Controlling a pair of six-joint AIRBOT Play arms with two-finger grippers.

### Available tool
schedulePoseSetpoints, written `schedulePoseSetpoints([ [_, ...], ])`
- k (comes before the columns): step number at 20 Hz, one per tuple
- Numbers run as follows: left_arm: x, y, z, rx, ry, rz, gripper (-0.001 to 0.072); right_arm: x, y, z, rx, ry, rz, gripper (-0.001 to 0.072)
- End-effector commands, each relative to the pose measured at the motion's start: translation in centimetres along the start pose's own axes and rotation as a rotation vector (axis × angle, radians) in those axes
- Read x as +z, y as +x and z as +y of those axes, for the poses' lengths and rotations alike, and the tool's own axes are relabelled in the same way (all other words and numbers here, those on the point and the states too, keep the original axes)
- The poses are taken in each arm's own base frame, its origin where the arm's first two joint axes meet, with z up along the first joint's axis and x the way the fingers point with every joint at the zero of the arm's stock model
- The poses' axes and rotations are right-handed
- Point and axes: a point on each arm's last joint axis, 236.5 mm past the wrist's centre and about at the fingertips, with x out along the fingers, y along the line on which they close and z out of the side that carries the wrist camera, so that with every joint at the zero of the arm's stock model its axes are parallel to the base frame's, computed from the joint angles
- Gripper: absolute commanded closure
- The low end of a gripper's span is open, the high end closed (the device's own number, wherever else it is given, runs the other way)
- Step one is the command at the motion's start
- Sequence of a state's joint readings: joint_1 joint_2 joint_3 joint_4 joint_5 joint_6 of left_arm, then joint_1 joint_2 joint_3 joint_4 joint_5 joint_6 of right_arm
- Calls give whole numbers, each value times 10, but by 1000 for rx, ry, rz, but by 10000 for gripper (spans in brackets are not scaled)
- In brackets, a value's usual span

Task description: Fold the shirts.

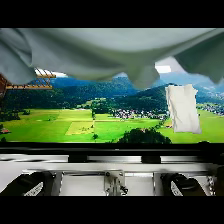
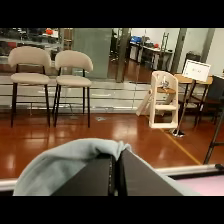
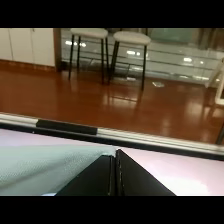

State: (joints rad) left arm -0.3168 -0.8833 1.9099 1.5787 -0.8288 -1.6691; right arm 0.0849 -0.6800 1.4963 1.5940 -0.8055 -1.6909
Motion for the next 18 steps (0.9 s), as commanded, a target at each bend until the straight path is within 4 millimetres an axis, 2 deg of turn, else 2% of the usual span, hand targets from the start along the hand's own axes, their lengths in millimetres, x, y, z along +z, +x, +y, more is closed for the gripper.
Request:
schedulePoseSetpoints([
  [1,-36,-26,14,60,26,196,675,-11,-14,12,53,35,66,653],
  [3,-90,-33,27,108,44,413,674,-35,-7,16,68,-3,164,652],
  [6,-154,-46,34,114,101,658,674,-46,9,14,66,-56,194,652],
  [8,-200,-58,38,126,100,828,674,-65,27,13,64,-66,256,653],
  [10,-258,-78,44,140,100,1039,674,-93,55,12,62,-77,339,652],
  [12,-313,-92,49,162,83,1199,674,-131,92,14,77,-95,429,652],
  [14,-365,-97,48,160,58,1300,674,-175,135,20,95,-87,507,652],
  [16,-416,-97,42,125,29,1363,674,-230,182,38,144,-17,580,652],
  [18,-463,-92,42,149,-30,1394,675,-289,215,65,210,115,665,652],
])
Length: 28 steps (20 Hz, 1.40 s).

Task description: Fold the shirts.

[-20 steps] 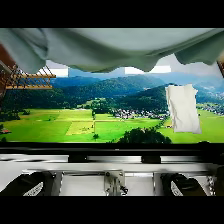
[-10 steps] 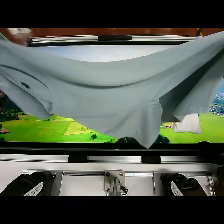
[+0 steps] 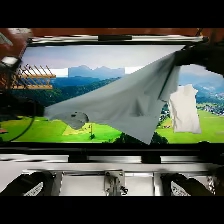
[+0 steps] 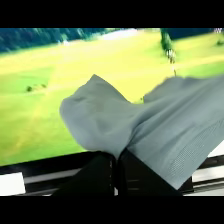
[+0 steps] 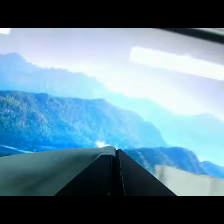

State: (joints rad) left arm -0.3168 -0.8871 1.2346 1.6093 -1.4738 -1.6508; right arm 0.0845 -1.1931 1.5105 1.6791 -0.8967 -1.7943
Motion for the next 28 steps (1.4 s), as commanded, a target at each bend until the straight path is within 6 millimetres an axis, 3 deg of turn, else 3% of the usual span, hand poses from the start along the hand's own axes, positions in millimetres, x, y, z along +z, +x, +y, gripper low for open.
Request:
schedulePoseSetpoints([
  [1,-22,82,-15,-47,-85,90,674,-52,107,32,148,179,133,652],
  [3,-14,110,-27,-89,-113,94,674,-94,146,50,210,303,252,652],
  [4,-8,121,-32,-107,-125,90,674,-113,156,55,221,343,311,647],
  [5,-4,130,-34,-115,-131,87,674,-126,159,58,226,353,356,563],
  [6,-3,135,-35,-114,-132,89,674,-134,155,55,223,341,393,274],
  [7,-3,137,-35,-113,-124,94,674,-141,146,49,217,320,433,163],
  [11,6,130,-34,-115,-57,69,674,-174,77,-8,151,336,642,163],
  [13,17,124,-32,-108,-49,41,674,-210,43,-17,189,466,780,164],
  [15,25,118,-32,-107,-47,18,673,-261,15,-4,239,618,897,164],
  [17,29,116,-32,-109,-47,8,673,-304,-2,27,283,755,942,126],
  [18,28,116,-32,-108,-47,10,673,-317,-7,43,309,797,945,60],
  [21,28,116,-32,-108,-47,11,673,-357,-18,71,329,864,1007,54],
  [25,28,116,-32,-108,-46,13,673,-390,-26,93,333,947,1068,54],
  [28,28,116,-32,-108,-46,12,673,-395,-19,96,325,982,1049,54],
])
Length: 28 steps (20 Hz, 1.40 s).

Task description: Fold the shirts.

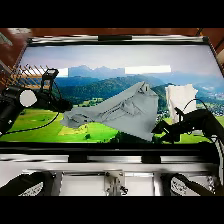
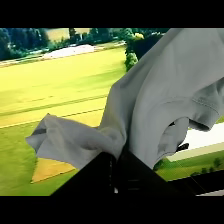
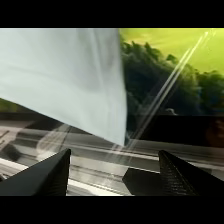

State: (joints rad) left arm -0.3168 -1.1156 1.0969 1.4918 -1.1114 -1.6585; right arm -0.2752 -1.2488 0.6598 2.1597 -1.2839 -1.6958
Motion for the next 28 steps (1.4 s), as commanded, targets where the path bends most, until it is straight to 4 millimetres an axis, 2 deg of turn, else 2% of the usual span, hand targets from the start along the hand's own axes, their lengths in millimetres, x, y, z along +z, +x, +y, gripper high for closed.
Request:
schedulePoseSetpoints([
  [1,1,0,0,0,0,-2,673,-2,14,-1,36,52,-7,54],
  [6,1,0,0,0,0,-2,673,8,25,11,102,89,-8,54],
  [10,1,0,0,0,0,-2,673,2,49,28,46,-12,-4,55],
  [11,1,-1,0,0,0,-3,673,1,54,33,39,-33,-3,113],
  [12,3,-2,0,0,2,-8,674,0,55,38,33,-56,-3,308],
  [13,6,-5,-1,-1,25,-18,674,2,54,43,35,-74,-9,534],
  [14,12,-9,-2,-3,55,-34,673,6,48,50,42,-93,-15,617],
  [15,21,-16,-3,-4,76,-60,674,11,39,58,48,-128,-28,652],
  [16,32,-26,-5,-4,88,-90,674,20,23,71,62,-190,-66,653],
  [17,44,-38,-5,1,94,-125,674,28,2,88,74,-264,-118,653],
  [19,75,-75,-3,32,114,-221,674,44,-63,134,89,-453,-295,653],
  [21,110,-130,-1,71,132,-347,674,40,-154,194,95,-704,-541,653],
  [23,140,-208,1,110,137,-514,673,13,-260,246,62,-893,-849,653],
  [24,150,-250,1,119,134,-605,673,-10,-316,266,34,-963,-1019,653],
  [25,157,-298,-3,115,131,-712,673,-36,-363,281,11,-1015,-1167,653],
  [26,159,-343,-6,105,123,-814,674,-66,-404,290,-12,-1052,-1302,653],
  [27,157,-383,-9,93,109,-907,673,-92,-433,295,-22,-1067,-1396,653],
  [28,149,-418,-7,91,79,-985,674,-115,-452,296,-26,-1072,-1462,653],
])
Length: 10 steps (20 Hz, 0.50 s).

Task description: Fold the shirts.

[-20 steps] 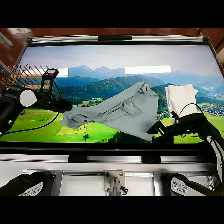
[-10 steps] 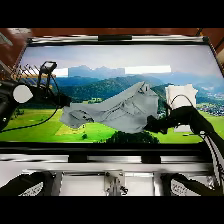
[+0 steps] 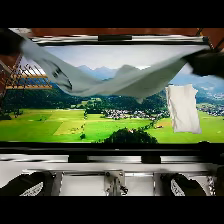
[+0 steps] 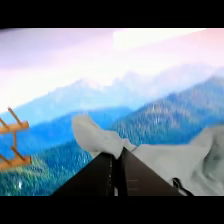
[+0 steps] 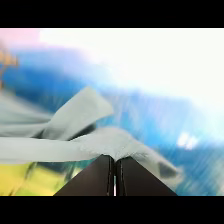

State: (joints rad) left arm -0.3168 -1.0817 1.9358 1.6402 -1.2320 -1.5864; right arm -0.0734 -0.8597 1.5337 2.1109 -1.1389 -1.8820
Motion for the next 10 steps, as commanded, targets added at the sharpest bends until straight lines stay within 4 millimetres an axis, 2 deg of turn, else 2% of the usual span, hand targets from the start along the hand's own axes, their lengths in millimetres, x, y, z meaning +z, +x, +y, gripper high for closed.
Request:
schedulePoseSetpoints([
  [1,69,-105,24,66,-68,-264,674,84,-113,26,-138,-167,-298,653],
  [2,63,-118,32,97,-84,-262,674,85,-123,32,-137,-166,-310,653],
  [4,23,-121,49,170,-113,-131,674,70,-122,35,-124,-156,-255,653],
  [5,-6,-117,52,191,-115,-25,673,58,-117,35,-114,-142,-199,653],
  [7,-76,-98,51,210,-117,252,674,25,-98,31,-83,-106,-41,653],
  [10,-156,-64,45,225,-111,545,673,-31,-66,21,-33,-28,238,653],
])
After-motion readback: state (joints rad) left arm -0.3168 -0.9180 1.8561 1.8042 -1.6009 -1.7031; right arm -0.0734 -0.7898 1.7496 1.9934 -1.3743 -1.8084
